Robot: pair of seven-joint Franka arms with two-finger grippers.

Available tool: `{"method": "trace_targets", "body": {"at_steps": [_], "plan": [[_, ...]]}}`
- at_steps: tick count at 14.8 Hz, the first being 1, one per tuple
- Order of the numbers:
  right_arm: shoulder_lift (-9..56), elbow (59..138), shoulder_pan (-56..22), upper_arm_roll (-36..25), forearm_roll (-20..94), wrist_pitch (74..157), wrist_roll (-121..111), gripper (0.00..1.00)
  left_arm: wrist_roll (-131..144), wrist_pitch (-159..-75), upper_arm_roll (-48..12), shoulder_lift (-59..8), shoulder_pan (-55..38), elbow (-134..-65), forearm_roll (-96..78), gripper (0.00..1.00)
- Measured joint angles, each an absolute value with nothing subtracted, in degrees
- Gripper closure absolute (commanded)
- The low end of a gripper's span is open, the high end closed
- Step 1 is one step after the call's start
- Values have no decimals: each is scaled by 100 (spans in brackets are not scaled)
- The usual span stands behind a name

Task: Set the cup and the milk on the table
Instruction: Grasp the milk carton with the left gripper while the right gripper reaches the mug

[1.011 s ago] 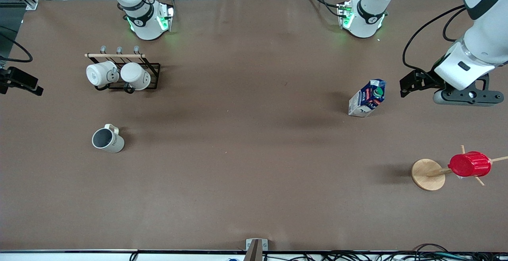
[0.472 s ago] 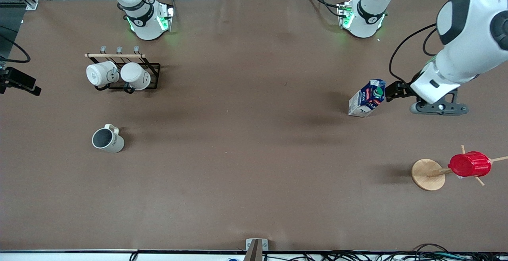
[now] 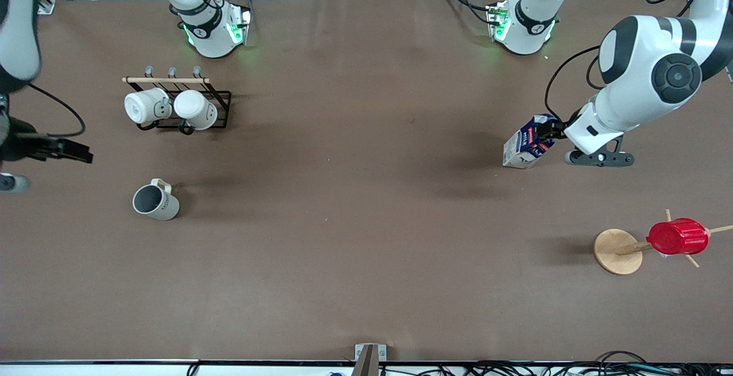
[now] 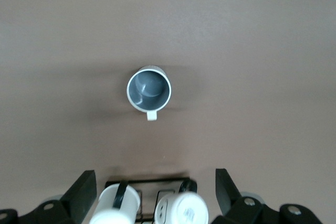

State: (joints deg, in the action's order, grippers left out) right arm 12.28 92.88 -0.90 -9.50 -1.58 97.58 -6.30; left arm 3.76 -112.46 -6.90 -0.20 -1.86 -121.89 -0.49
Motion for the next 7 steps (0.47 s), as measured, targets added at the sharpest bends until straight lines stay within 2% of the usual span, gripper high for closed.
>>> {"method": "trace_targets", "body": {"at_steps": [7], "plan": [[2253, 10381, -60, -1062, 189, 11884, -948, 0, 380, -11384, -699, 26, -189, -12785, -54, 2]]}}
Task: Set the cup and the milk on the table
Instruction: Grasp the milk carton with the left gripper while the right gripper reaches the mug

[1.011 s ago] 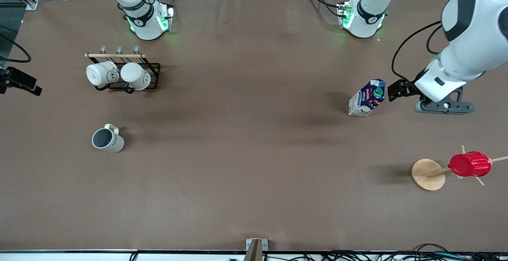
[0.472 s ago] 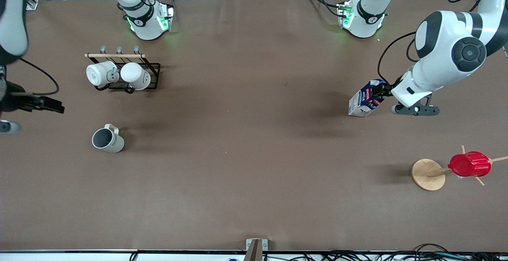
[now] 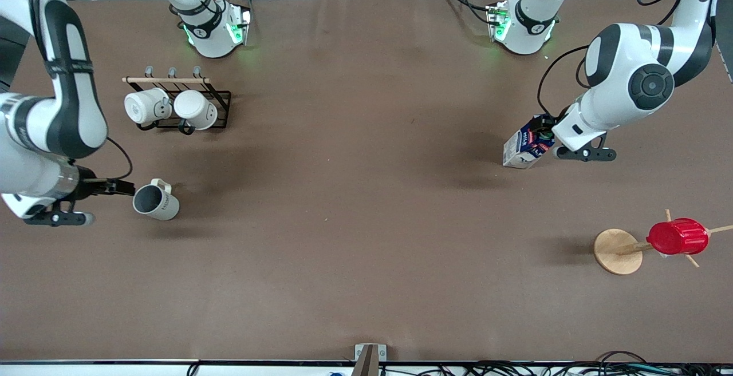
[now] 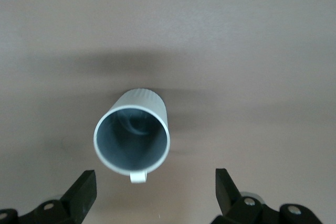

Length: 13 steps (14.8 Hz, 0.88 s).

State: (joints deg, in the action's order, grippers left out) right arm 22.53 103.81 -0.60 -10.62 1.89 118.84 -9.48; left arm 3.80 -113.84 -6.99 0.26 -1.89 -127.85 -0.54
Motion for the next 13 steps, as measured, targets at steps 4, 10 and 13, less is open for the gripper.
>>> {"method": "trace_targets", "body": {"at_steps": [4, 10, 13], "plan": [[2597, 10653, -33, -1073, 253, 12614, -1165, 0, 380, -11387, -707, 80, -191, -13008, -54, 8], [2996, 10694, 39, -1081, 544, 13189, -1452, 42, 380, -11479, -710, 103, -192, -13118, -54, 42], [3061, 10695, 51, -1081, 575, 13238, -1490, 98, 378, -11520, -710, 104, -192, -13122, -54, 57]]}}
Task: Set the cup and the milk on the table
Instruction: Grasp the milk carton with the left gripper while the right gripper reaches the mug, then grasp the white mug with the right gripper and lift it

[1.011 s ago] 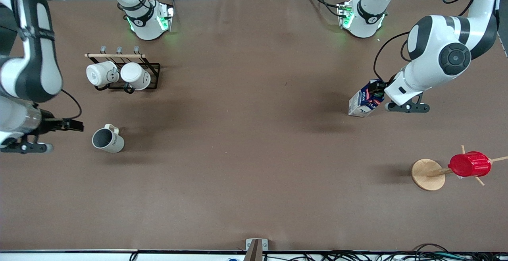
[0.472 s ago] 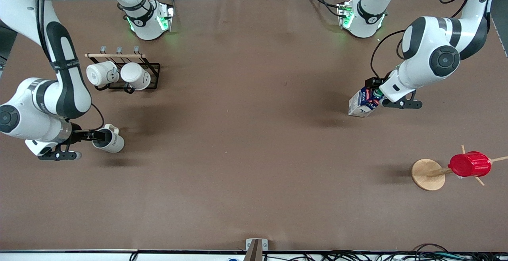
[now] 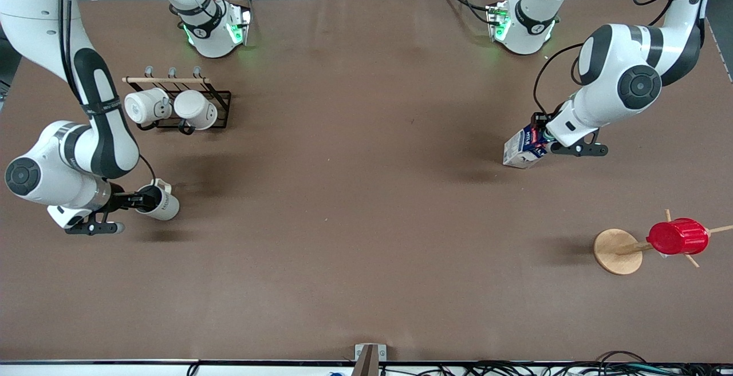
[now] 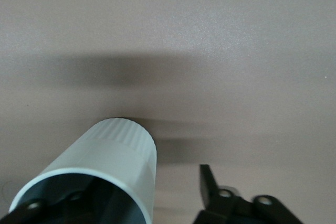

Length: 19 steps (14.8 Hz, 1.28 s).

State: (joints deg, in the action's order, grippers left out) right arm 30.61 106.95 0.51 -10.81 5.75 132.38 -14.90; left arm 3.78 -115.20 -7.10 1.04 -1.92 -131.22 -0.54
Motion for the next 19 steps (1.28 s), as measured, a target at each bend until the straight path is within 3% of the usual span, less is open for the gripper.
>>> {"method": "trace_targets", "body": {"at_steps": [3, 6, 8, 12, 19], "plan": [[3078, 10694, 51, -1081, 805, 13311, -1505, 100, 376, -11598, -710, 114, -189, -13116, -54, 67], [3078, 10601, 50, -1077, 868, 13281, -1526, 100, 375, -11682, -710, 114, -183, -13079, -55, 69], [3077, 10397, 39, -1064, 875, 12981, -1557, 100, 375, -11692, -710, 114, -182, -13005, -55, 69], [3031, 9970, -139, -890, 890, 12429, -1573, 100, 375, -11697, -709, 110, -177, -12679, -131, 79], [2725, 9859, -396, 538, 917, 12081, -291, 98, 378, -11161, -695, -172, -155, -11435, -176, 89]]}}
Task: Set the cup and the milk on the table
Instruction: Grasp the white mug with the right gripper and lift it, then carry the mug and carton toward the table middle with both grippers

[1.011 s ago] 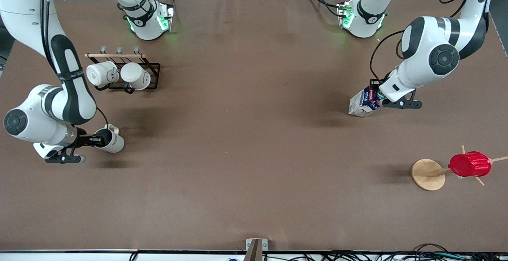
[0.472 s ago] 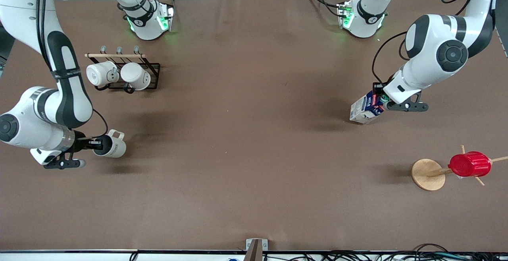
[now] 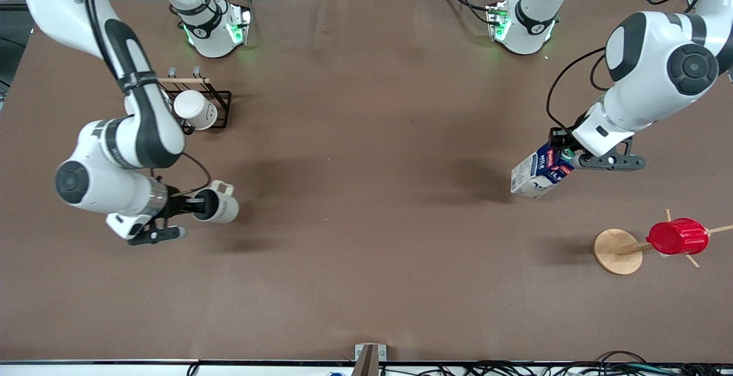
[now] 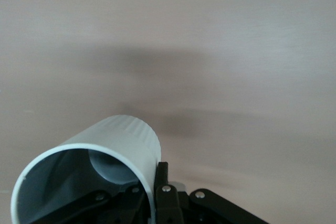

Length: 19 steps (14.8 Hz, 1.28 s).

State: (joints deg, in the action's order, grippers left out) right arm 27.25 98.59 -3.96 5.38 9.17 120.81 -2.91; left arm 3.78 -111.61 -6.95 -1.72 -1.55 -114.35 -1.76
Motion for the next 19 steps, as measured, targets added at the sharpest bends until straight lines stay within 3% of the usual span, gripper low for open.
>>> {"method": "trace_targets", "body": {"at_steps": [6, 10, 17, 19], "plan": [[2720, 9882, -1188, 1559, 529, 12582, 2514, 98, 379, -10497, -696, -768, -197, -10143, -177, 95], [2850, 9968, -1737, 2081, -48, 13090, 4054, 98, 381, -10396, -737, -1002, -354, -9801, -177, 95], [3538, 10028, -2301, 2186, -1214, 13655, 5479, 97, 881, -10379, -757, -1225, -1021, -9684, -177, 97], [3597, 10026, -2386, 2187, -1277, 13667, 5557, 87, 1196, -10202, -762, -1381, -1281, -9481, -177, 97]]}}
